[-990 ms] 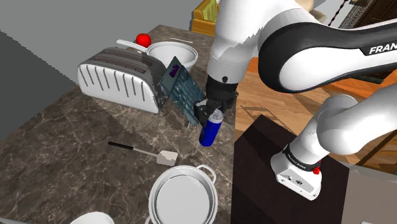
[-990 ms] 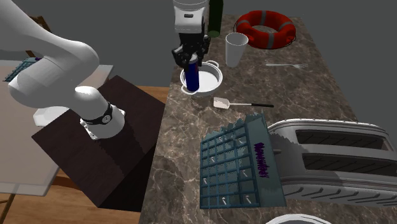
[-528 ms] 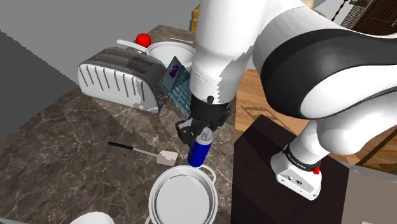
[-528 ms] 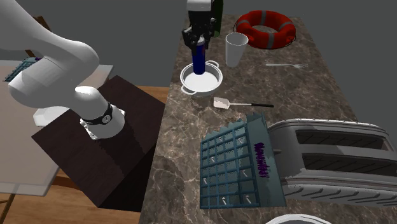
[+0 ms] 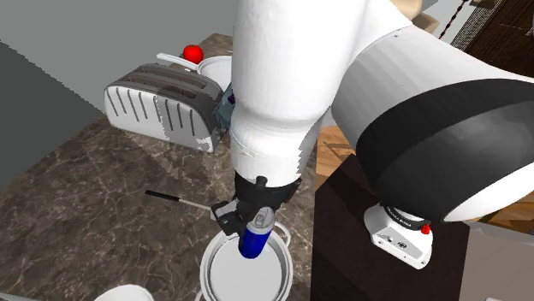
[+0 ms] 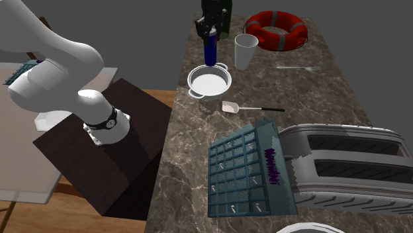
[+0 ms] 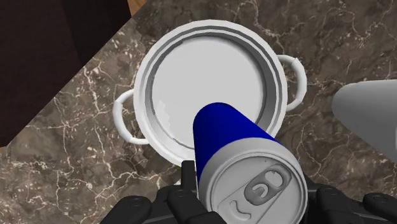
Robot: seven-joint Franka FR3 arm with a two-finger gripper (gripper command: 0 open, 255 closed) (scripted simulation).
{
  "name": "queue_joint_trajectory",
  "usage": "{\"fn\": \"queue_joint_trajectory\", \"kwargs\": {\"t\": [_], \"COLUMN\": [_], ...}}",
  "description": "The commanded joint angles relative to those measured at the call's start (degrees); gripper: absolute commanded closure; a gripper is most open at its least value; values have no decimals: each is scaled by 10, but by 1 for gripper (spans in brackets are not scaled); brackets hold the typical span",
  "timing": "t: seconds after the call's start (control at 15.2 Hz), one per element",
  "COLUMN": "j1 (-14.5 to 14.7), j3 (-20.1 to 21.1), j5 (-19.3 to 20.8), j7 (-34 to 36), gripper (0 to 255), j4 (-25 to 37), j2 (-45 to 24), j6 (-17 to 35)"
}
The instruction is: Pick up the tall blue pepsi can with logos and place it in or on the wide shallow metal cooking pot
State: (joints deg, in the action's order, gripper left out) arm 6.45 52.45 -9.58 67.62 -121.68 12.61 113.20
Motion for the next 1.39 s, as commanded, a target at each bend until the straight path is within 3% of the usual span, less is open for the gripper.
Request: {"fn": "queue_joint_trajectory", "kwargs": {"t": [0.0,0.59,1.12,1.32], "j1": [-1,-9,-16,-16], "j3": [7,29,47,47], "j5": [6,34,85,85], "j7": [7,30,70,70], "gripper": [255,255,255,255], "j4": [-8,-53,-85,-85], "j2": [-9,-48,-102,-102], "j6": [15,88,153,153]}}
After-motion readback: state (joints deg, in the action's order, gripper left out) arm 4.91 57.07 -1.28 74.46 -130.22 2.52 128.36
